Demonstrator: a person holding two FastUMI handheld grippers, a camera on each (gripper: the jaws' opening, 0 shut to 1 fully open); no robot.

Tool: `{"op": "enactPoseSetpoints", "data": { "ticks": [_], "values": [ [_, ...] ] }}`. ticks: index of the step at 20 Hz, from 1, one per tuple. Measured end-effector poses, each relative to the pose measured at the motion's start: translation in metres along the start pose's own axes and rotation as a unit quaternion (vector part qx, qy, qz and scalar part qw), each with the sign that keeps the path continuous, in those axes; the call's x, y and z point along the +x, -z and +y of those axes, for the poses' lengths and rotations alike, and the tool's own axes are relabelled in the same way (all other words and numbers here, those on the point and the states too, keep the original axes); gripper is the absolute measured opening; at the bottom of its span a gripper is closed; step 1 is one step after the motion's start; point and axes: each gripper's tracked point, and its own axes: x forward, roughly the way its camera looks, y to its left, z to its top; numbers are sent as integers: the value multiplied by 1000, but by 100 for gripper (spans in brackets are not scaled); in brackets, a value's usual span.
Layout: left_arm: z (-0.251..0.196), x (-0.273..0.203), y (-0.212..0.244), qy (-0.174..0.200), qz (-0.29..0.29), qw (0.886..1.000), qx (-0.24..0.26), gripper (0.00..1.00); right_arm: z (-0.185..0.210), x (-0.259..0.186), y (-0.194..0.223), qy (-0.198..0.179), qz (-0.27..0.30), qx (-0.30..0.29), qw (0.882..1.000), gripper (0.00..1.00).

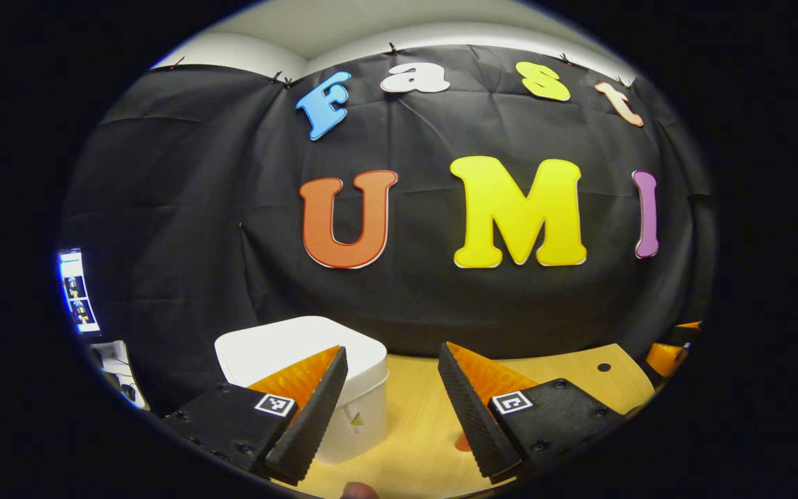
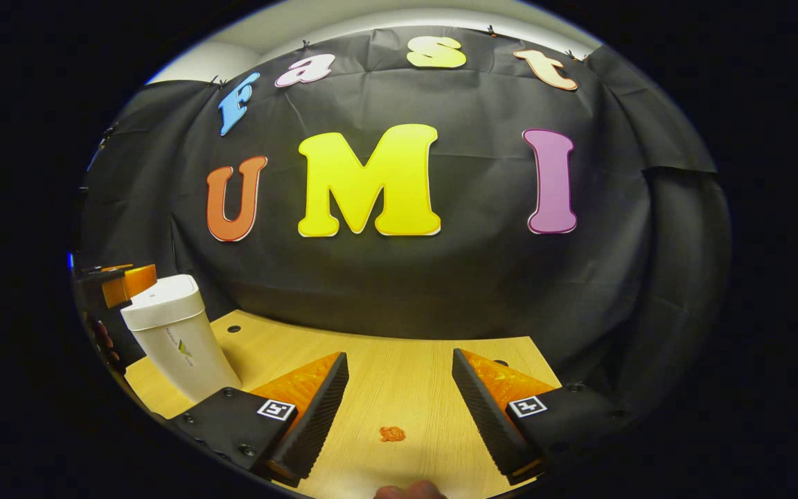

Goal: Press the lid of the desktop garbage bin to open it, pick up the crumpled paper on the desktop and throw it into the bin, then pick up the pop can on the desktop and drop it into the bin, and finally close the garbage bin lid.

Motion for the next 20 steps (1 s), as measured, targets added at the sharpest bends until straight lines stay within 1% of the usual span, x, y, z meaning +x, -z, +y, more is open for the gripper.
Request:
{"op": "enactPoseSetpoints", "data": {
  "ticks": [2, 3, 5, 8, 9, 10, 11, 12, 13, 15, 17, 20],
  "values": [
    [17, 12, -4, -26, -2, 1000, -2, 83, 4, -2, -6, -3, -4, -6, 1000, 95],
    [24, 18, -2, -37, 0, 999, -5, 78, 4, -3, -8, -5, -6, -9, 1000, 95],
    [37, 31, 0, -57, 8, 998, -10, 71, 5, -4, -13, -6, -9, -14, 1000, 95],
    [45, 44, 9, -68, 21, 997, -17, 65, 4, -5, -18, -6, -11, -20, 1000, 95],
    [49, 48, 12, -75, 25, 997, -17, 53, 4, -4, -19, -6, -12, -22, 1000, 95],
    [51, 51, 17, -80, 29, 996, -17, 54, 4, -4, -21, -5, -14, -25, 1000, 95],
    [55, 54, 21, -91, 34, 995, -17, 48, 4, -5, -21, -4, -14, -26, 1000, 95],
    [60, 57, 26, -102, 41, 994, -18, 45, 4, -5, -22, -4, -13, -26, 1000, 95],
    [62, 59, 29, -108, 46, 993, -21, 38, 5, -6, -21, -3, -12, -28, 1000, 95],
    [64, 60, 38, -115, 56, 992, -25, 31, 7, -8, -20, -2, -11, -27, 1000, 95],
    [69, 62, 42, -121, 59, 991, -26, 18, 7, -8, -18, 0, -9, -32, 999, 95],
    [71, 63, 50, -131, 71, 988, -31, 10, 5, -8, -21, 4, -12, -41, 999, 95]
  ]
}}
